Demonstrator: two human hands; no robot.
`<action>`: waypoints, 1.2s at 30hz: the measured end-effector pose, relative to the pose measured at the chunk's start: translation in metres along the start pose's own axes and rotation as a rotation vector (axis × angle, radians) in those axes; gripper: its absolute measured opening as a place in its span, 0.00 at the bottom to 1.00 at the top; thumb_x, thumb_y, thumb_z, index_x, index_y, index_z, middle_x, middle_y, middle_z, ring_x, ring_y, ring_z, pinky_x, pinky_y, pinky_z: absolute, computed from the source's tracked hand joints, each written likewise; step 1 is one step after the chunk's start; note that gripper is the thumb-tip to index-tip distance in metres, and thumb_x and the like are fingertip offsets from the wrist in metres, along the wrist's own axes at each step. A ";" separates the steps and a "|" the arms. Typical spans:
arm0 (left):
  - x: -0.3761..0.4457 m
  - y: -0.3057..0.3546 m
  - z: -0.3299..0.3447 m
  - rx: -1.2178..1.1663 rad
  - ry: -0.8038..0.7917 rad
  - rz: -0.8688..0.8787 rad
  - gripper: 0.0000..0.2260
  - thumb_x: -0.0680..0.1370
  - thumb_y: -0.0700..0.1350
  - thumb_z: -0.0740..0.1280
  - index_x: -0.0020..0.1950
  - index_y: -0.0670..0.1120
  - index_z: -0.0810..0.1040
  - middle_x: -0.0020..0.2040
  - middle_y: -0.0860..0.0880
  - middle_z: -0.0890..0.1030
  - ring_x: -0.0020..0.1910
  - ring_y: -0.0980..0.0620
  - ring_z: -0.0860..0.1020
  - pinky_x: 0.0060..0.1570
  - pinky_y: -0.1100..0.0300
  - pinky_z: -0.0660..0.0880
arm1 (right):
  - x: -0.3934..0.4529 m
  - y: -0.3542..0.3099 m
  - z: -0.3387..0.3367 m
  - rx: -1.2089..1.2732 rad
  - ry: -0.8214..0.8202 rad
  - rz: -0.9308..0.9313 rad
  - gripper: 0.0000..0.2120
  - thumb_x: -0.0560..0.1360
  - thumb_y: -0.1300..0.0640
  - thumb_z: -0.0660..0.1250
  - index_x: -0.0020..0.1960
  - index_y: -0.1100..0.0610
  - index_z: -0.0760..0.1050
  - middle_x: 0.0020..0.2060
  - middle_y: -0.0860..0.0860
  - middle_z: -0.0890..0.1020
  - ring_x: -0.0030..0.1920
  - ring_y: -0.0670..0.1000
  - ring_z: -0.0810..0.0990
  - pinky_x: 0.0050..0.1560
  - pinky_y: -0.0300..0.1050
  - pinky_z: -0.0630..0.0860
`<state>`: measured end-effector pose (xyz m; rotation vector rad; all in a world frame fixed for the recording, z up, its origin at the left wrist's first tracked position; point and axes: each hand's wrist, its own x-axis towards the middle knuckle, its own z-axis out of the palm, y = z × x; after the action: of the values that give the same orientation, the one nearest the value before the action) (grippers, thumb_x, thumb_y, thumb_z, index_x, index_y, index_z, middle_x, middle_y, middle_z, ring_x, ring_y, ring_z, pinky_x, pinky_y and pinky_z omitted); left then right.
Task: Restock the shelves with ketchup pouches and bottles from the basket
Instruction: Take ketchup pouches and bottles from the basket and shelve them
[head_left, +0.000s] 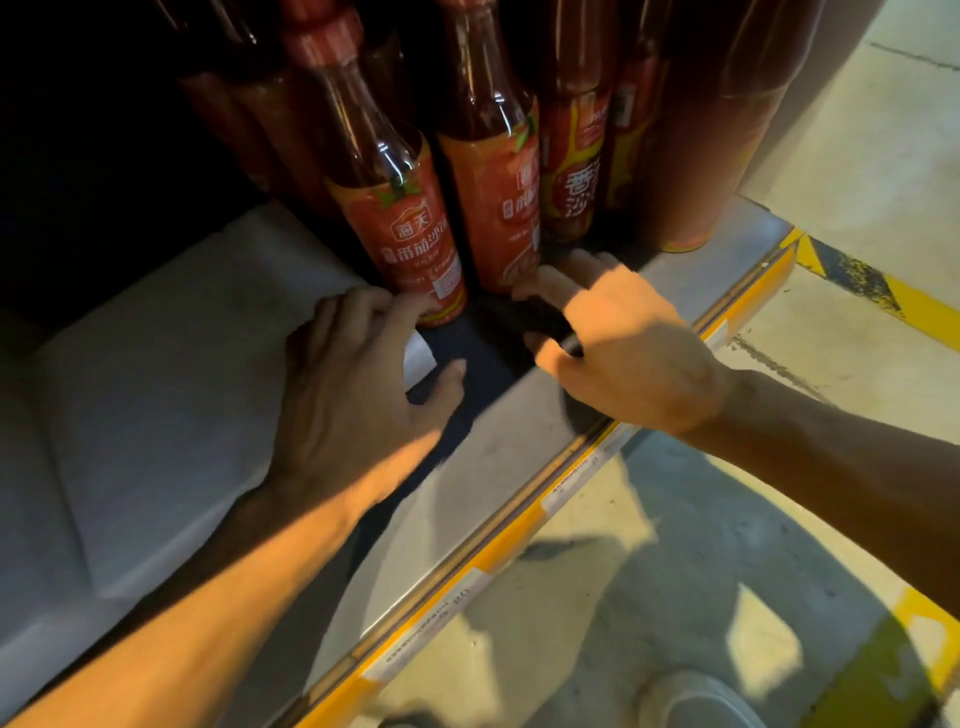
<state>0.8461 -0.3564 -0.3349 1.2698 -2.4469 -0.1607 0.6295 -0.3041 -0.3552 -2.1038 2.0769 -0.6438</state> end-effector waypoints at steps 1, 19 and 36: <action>-0.001 -0.002 0.001 0.046 -0.030 0.019 0.22 0.73 0.57 0.70 0.64 0.51 0.74 0.59 0.49 0.74 0.60 0.47 0.71 0.55 0.45 0.73 | 0.000 0.001 0.000 -0.066 -0.076 -0.064 0.21 0.77 0.51 0.67 0.69 0.52 0.73 0.61 0.57 0.76 0.58 0.61 0.73 0.55 0.59 0.75; -0.019 -0.038 0.003 0.248 -0.026 -0.113 0.34 0.71 0.63 0.64 0.75 0.52 0.68 0.71 0.46 0.69 0.67 0.40 0.67 0.61 0.39 0.69 | 0.073 -0.026 0.026 -0.256 -0.307 -0.251 0.23 0.82 0.41 0.56 0.76 0.39 0.62 0.71 0.51 0.65 0.70 0.55 0.63 0.66 0.64 0.63; -0.019 -0.036 0.003 0.246 -0.041 -0.132 0.33 0.72 0.61 0.66 0.76 0.52 0.68 0.72 0.45 0.69 0.68 0.40 0.68 0.61 0.40 0.70 | 0.091 -0.026 0.024 -0.209 -0.355 -0.249 0.26 0.82 0.50 0.58 0.79 0.43 0.59 0.74 0.51 0.63 0.75 0.55 0.60 0.70 0.63 0.61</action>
<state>0.8825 -0.3618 -0.3523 1.5462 -2.4763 0.0841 0.6603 -0.3970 -0.3473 -2.4002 1.7717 -0.0610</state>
